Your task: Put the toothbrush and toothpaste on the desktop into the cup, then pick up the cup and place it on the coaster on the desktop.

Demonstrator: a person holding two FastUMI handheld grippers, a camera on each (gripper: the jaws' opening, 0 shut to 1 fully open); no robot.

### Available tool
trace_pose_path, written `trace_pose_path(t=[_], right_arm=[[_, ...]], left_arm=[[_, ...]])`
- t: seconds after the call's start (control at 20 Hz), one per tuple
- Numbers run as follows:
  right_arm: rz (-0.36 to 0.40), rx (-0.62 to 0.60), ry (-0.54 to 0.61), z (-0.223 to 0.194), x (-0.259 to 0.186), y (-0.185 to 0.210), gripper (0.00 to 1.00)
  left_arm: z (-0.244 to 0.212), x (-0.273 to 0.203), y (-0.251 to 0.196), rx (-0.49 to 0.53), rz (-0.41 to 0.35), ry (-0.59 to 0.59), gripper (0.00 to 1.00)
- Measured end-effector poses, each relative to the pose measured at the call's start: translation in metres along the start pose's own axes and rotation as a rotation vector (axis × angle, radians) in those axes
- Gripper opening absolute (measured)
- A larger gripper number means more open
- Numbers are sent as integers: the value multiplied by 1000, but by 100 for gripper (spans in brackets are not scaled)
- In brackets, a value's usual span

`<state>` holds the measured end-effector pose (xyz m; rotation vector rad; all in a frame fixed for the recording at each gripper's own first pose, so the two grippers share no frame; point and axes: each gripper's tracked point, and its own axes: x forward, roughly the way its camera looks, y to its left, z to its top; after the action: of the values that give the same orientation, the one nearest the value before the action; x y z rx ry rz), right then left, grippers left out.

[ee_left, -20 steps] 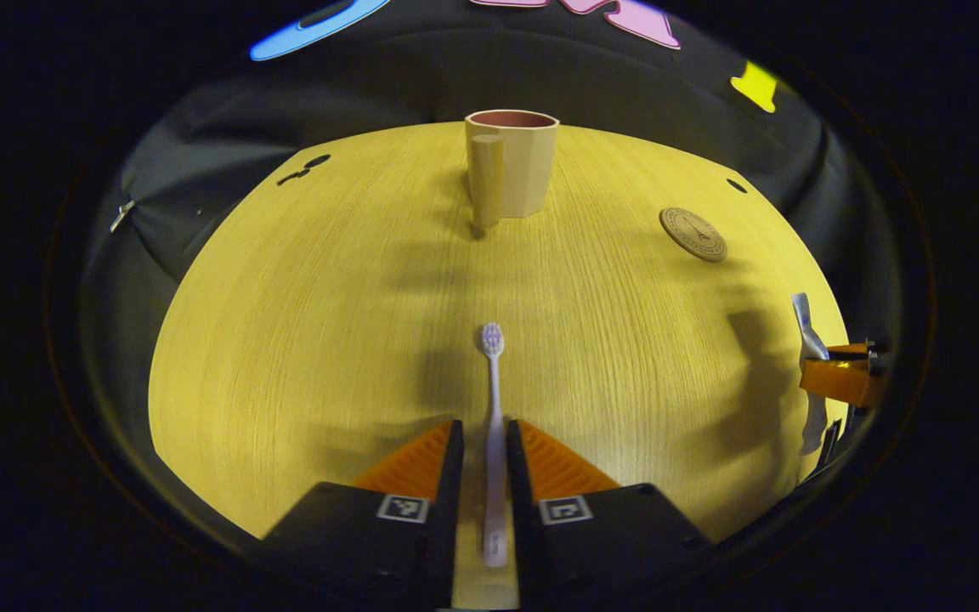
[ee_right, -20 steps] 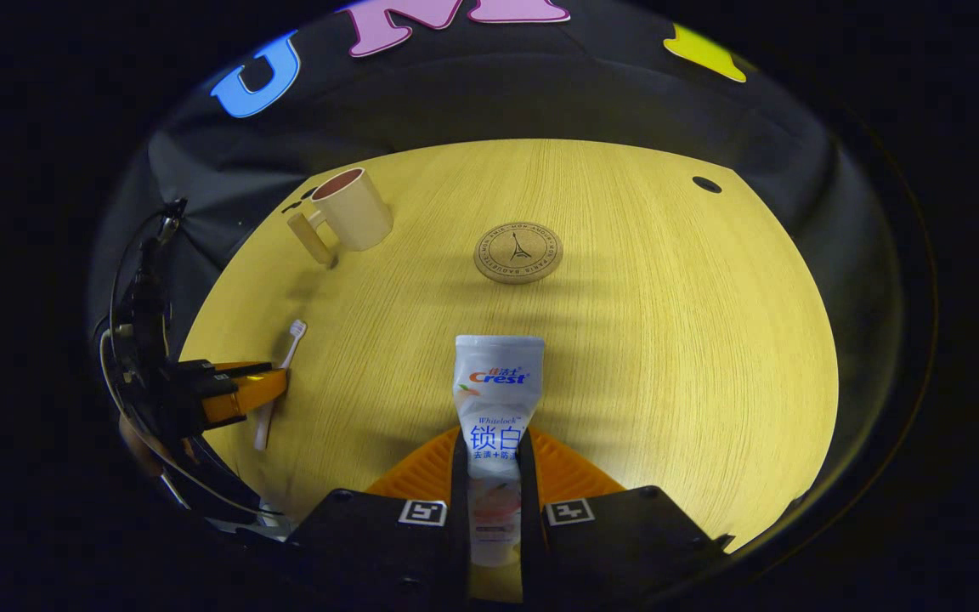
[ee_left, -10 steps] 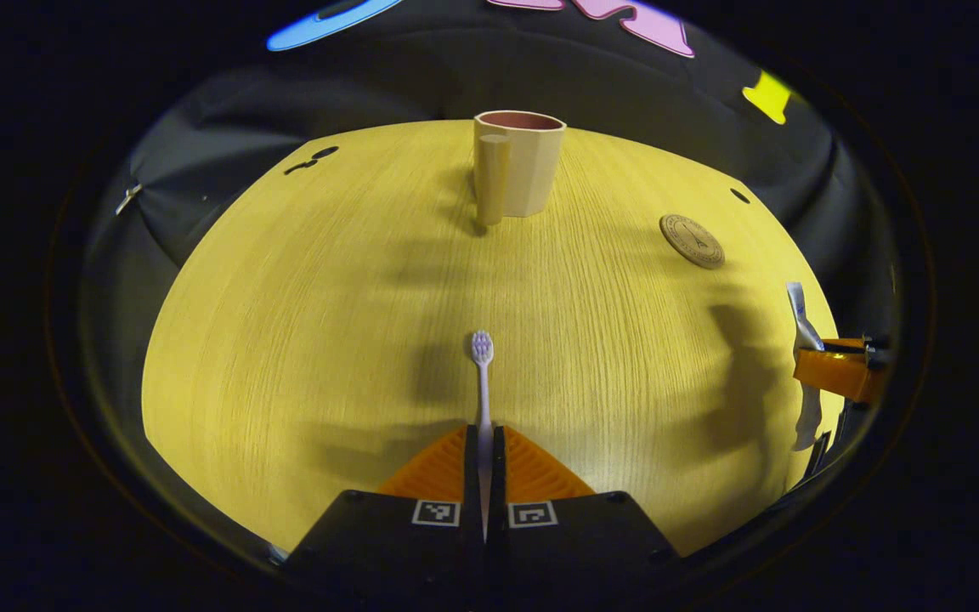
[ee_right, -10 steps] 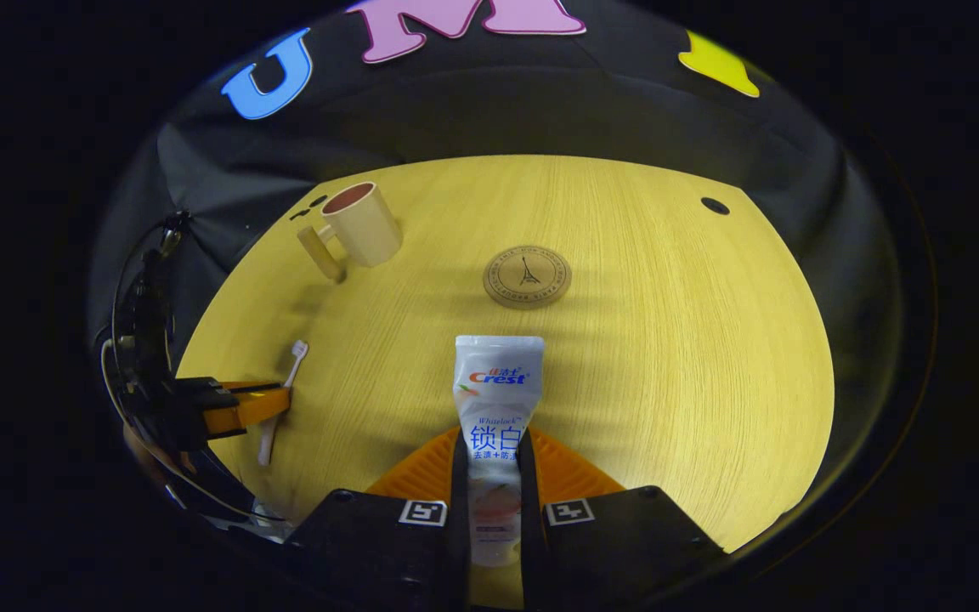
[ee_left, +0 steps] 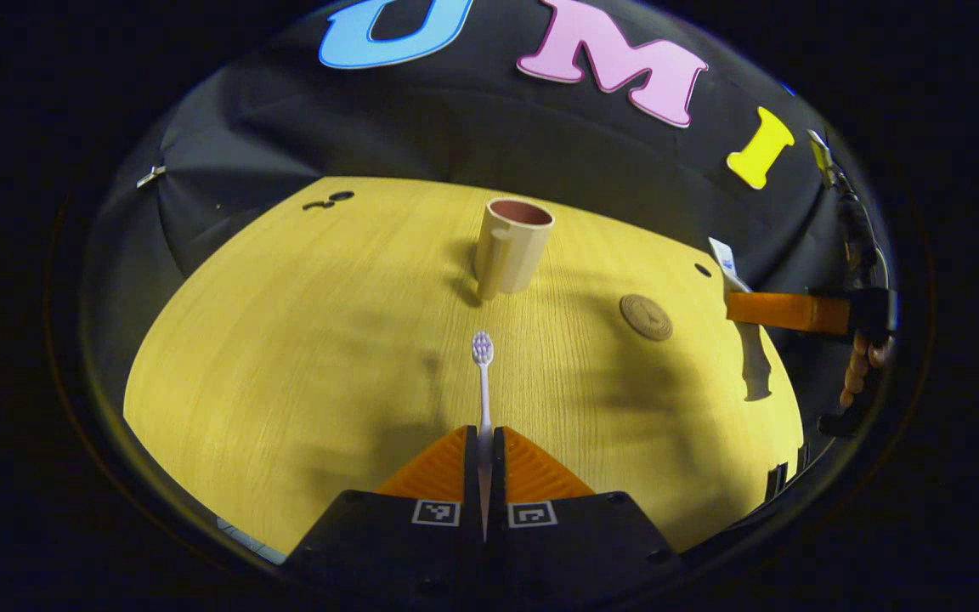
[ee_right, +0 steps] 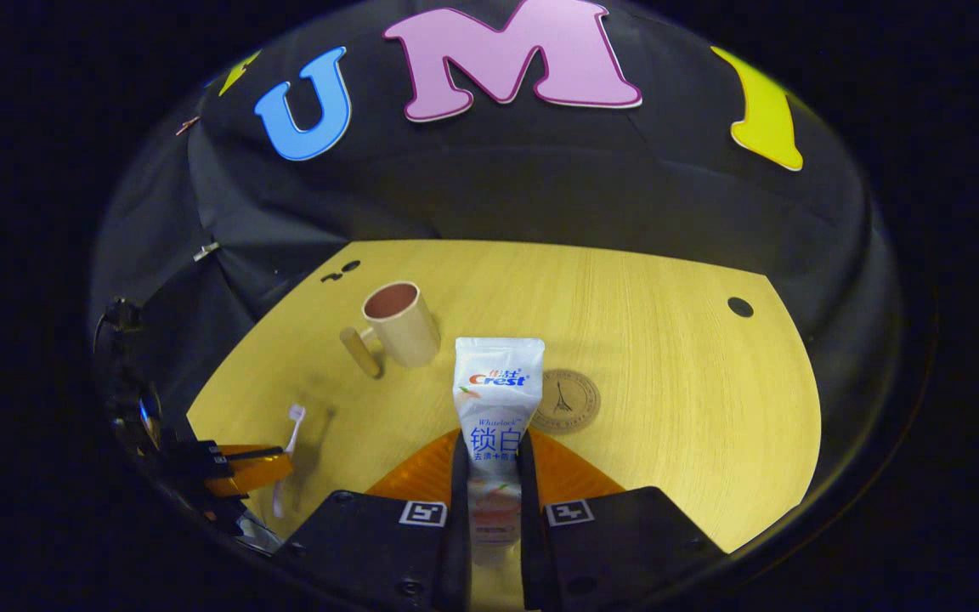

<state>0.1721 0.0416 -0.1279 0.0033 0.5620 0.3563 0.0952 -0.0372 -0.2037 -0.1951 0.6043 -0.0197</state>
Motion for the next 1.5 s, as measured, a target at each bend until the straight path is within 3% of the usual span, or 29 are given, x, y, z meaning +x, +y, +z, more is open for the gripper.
trace_pose_path(t=[0.3,0.6,1.0,1.25,1.3,1.35,1.5], right_arm=[[51,-33,-132,70,20,32,27],[109,-62,-307,136,39,71,27],[181,-109,-480,204,97,121,27],[195,-92,-456,187,139,129,27],[194,-86,-461,185,145,129,27],[193,-82,-461,180,151,129,27],[191,-88,-468,166,167,128,27]], left_arm=[[17,-25,-2,5,-35,-90,6],[15,-41,9,-105,-41,-134,6],[8,-45,27,-158,-42,-196,6],[14,-35,32,-184,-59,-211,6],[17,-30,33,-183,-60,-214,11],[21,-28,36,-185,-60,-218,6],[35,-20,37,-203,-77,-247,6]])
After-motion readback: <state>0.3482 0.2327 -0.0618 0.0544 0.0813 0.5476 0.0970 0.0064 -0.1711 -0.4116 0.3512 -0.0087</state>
